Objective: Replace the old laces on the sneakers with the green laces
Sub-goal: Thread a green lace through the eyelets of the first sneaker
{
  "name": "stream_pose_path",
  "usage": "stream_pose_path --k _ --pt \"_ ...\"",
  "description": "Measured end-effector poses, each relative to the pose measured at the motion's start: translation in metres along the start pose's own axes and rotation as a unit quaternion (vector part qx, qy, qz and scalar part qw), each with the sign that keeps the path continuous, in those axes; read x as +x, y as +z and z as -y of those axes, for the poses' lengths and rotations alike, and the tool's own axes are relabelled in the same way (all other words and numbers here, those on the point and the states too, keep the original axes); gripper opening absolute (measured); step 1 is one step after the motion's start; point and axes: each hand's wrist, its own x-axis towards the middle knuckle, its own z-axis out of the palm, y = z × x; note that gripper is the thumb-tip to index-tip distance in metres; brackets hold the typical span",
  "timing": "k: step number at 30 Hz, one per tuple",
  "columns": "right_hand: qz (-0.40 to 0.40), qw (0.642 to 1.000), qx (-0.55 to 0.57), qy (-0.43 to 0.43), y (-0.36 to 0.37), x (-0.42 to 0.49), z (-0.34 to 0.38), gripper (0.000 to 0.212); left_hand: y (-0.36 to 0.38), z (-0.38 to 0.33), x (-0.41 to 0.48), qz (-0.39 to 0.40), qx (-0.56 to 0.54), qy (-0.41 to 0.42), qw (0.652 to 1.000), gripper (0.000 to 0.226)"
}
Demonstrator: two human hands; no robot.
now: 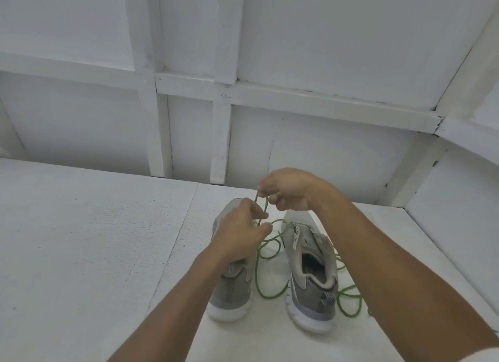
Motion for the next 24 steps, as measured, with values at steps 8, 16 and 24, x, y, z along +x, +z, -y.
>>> stream_pose_path --k 8,16,24 --pt "-0.143 0.989 -0.046 -0.020 -0.017 0.012 -0.016 0.015 -0.063 -0.013 -0.014 -0.001 -0.171 0.014 0.985 0.028" --pt "-0.209 0.952 -0.221 -0.031 -0.035 0.017 -0.048 0.030 -0.160 0.006 -0.016 0.009 -0.197 0.039 0.980 0.035" --pt "-0.232 0.941 -0.244 -0.023 -0.042 0.019 -0.068 0.026 -0.216 0.056 -0.035 -0.008 -0.145 -0.059 0.988 0.065"
